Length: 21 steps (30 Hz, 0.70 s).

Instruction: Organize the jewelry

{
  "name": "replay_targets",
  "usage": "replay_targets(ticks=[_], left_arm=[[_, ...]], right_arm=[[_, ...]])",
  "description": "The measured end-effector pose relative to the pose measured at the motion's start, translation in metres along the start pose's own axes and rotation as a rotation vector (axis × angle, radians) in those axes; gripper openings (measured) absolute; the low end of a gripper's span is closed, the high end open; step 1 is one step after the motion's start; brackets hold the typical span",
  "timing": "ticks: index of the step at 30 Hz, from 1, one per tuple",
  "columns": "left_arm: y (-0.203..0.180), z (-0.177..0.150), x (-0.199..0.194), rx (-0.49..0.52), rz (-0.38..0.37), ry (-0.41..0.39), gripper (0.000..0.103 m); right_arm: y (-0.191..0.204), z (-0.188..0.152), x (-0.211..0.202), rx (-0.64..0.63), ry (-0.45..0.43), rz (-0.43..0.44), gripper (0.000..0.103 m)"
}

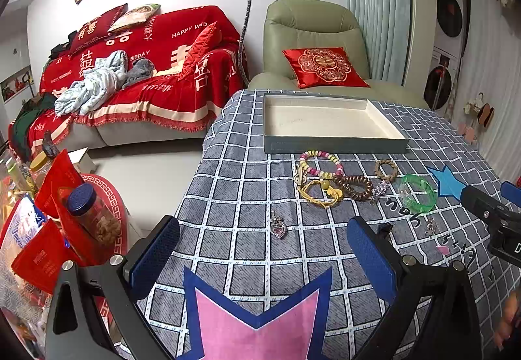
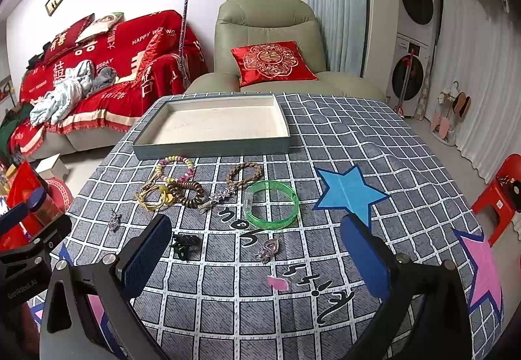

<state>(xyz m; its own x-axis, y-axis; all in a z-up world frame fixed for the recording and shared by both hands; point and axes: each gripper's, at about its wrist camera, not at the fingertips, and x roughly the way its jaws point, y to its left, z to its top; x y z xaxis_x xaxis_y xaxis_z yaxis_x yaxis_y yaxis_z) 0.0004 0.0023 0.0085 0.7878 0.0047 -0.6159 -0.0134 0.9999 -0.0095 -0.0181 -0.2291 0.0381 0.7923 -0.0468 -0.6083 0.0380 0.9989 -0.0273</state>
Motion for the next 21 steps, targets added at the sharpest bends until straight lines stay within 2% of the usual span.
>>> replay_targets(ticks=[21], left_arm=[[-0.0008, -0.0062, -0.0004, 0.005, -0.001, 0.009, 0.103]], right_arm=[[-0.0012, -0.0039, 0.0039, 0.014, 0.01, 0.008, 0.103]])
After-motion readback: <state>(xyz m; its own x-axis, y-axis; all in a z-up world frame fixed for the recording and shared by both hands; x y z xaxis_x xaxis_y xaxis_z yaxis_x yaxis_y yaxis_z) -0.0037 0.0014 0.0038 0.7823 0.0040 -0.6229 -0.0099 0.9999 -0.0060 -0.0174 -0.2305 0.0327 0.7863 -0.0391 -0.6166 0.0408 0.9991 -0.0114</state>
